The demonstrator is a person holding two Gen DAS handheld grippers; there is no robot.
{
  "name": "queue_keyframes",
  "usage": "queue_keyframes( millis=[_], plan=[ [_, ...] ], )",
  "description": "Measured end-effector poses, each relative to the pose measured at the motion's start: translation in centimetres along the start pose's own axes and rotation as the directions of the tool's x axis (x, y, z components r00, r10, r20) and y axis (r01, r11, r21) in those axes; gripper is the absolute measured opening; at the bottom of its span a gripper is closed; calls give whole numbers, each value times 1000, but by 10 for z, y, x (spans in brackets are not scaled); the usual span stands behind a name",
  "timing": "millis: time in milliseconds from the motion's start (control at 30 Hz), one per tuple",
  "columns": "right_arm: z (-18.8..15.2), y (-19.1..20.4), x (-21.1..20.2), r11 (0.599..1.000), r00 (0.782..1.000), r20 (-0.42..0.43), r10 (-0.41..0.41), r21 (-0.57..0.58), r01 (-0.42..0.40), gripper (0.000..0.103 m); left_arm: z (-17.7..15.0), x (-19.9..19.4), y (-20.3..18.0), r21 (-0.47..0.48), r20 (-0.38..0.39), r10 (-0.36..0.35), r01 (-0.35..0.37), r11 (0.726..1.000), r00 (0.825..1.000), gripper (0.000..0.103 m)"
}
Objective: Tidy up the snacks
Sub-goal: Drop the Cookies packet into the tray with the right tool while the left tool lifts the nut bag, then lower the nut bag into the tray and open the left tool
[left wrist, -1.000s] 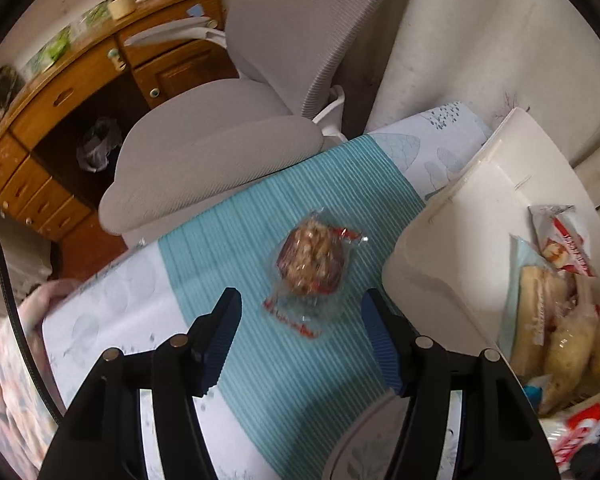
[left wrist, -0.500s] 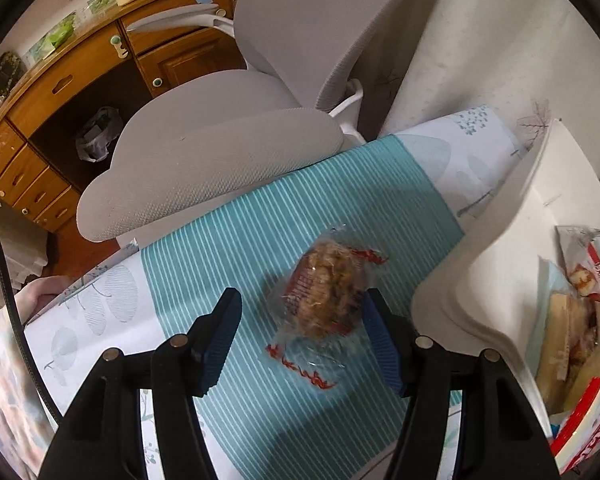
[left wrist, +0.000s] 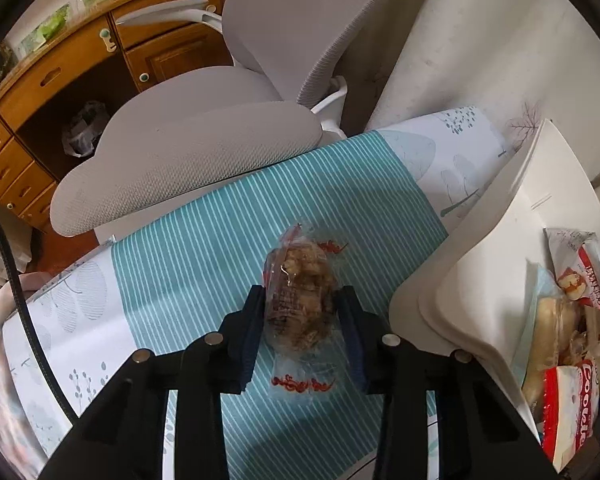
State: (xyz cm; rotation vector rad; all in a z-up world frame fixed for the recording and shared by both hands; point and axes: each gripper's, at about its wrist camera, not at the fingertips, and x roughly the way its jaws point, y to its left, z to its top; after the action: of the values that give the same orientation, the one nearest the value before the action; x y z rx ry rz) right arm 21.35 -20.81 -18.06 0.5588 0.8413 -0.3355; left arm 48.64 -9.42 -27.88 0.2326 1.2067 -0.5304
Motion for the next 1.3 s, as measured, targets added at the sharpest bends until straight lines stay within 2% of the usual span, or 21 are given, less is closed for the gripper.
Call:
queue_keyframes(
  millis=[67, 233, 367, 600, 700, 933, 1233, 1300],
  plan=[
    [0, -3, -1, 1000, 1000, 3, -8, 8, 8, 42, -1, -1, 0, -13, -12, -2, 2, 1000, 1000, 35],
    [2, -8, -6, 1000, 1000, 5, -9, 17, 9, 44, -5, -14, -1, -38, -17, 0, -1, 999, 1000, 34],
    [4, -13, -10, 1000, 1000, 2, -1, 29, 1, 55, -10, -33, -1, -69, -6, -8, 7, 998, 1000, 34],
    [4, -15, -14, 999, 1000, -12, 22, 40, -21, 60, -16, -72, -3, -113, 8, -19, 19, 993, 1000, 34],
    [5, -16, -17, 999, 1000, -14, 25, 44, -24, 66, -17, -88, -8, -119, 13, -40, 41, 992, 999, 34],
    [4, -15, -23, 998, 999, -23, 35, 59, -33, 68, -18, -116, -36, -79, 39, -91, 94, 992, 995, 34],
    [1, -18, -48, 997, 999, 20, 27, 72, -28, 76, -21, -146, -81, -7, 98, -194, 196, 981, 976, 34],
    [0, -18, -55, 997, 999, 33, 20, 72, -22, 77, -26, -153, -89, 0, 119, -220, 221, 975, 968, 41]
  ],
)
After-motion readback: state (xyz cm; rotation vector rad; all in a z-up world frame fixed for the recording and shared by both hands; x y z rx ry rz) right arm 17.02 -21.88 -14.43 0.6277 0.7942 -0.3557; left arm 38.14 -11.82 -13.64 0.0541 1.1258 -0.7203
